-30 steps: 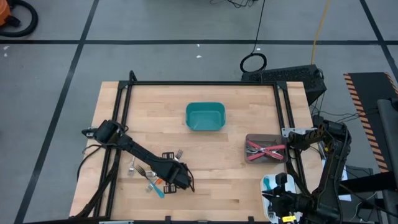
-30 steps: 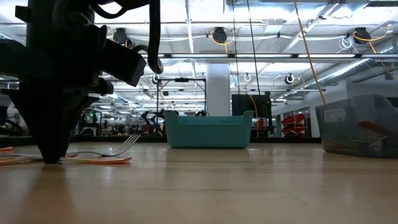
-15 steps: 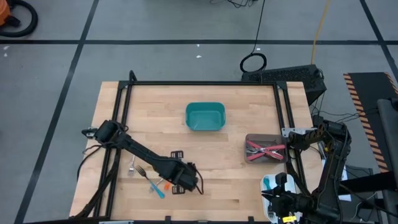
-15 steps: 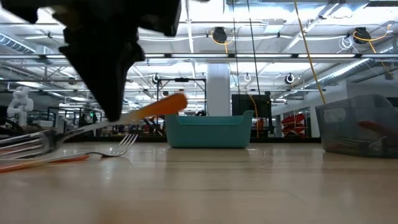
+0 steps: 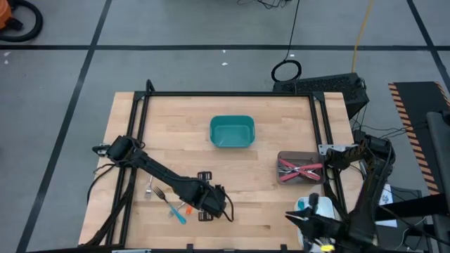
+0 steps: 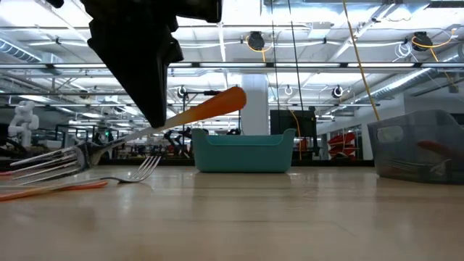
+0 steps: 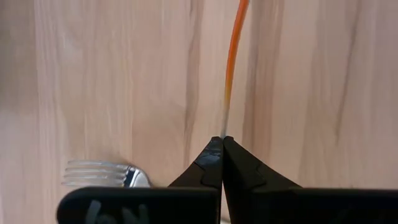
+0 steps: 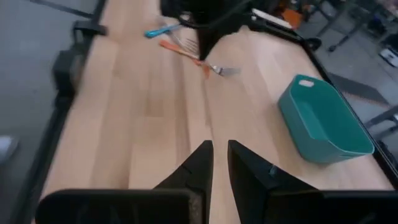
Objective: Sort silverware by color (type)
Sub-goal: Put the orange fork into the blue bin
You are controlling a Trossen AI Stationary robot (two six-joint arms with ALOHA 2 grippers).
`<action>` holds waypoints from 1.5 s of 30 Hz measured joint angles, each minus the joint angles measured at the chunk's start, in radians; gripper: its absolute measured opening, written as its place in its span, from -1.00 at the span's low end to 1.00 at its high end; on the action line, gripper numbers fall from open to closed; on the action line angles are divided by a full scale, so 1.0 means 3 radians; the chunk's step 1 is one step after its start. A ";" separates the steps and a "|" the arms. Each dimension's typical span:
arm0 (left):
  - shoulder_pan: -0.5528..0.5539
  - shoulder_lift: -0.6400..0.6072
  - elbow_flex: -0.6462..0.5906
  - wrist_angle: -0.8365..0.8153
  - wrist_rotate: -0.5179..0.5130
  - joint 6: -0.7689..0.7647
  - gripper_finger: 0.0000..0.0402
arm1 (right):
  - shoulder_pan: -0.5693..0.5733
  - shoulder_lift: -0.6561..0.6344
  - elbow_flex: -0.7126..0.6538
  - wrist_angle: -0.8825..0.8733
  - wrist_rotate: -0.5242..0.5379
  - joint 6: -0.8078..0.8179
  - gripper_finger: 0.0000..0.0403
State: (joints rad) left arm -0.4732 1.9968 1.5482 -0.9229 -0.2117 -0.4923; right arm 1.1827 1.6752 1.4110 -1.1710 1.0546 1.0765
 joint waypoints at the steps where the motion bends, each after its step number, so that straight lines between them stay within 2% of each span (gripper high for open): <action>1: -0.0001 -0.0001 0.0000 0.0028 -0.0001 0.0008 -0.98 | -0.0077 0.0001 -0.0039 0.0080 -0.0009 -0.0023 -0.78; 7: 0.0000 -0.0003 0.0000 0.0042 -0.0002 0.0009 -0.98 | -0.0587 0.0001 -0.0299 0.0715 -0.0314 -0.0200 -0.78; 10: 0.0000 -0.0003 0.0000 0.0043 -0.0002 0.0004 -0.98 | -0.0814 0.0001 -0.0493 0.1289 -0.0512 -0.0650 -0.78; 16: 0.0000 -0.0004 0.0000 0.0111 -0.0003 0.0002 -0.98 | -0.1243 0.0003 -0.0969 0.2850 -0.1092 -0.1613 -0.74; 21: -0.0001 -0.0008 0.0001 0.0217 -0.0003 0.0039 -0.98 | -0.1573 0.0003 -0.1178 0.3486 -0.1348 -0.2008 -0.55; 28: -0.0001 -0.0009 0.0001 0.0218 -0.0003 0.0033 -0.98 | -0.1959 0.0108 -0.1421 0.4139 -0.1872 -0.2167 -0.23; 33: -0.0001 -0.0009 0.0001 0.0229 -0.0003 0.0030 -0.98 | -0.2117 0.0261 -0.1445 0.4486 -0.2076 -0.2262 -0.13; 39: -0.0001 -0.0009 0.0001 0.0279 -0.0003 0.0032 -0.98 | -0.2226 0.0369 -0.1444 0.4791 -0.2225 -0.2418 -0.20; 45: -0.0001 -0.0009 0.0001 0.0328 -0.0003 0.0039 -0.98 | -0.2251 0.0369 -0.1443 0.4885 -0.2318 -0.2480 -0.49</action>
State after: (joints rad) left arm -0.4736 1.9942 1.5486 -0.8245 -0.2127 -0.4805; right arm 0.5073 1.7859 0.9783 0.2947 0.3592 0.3324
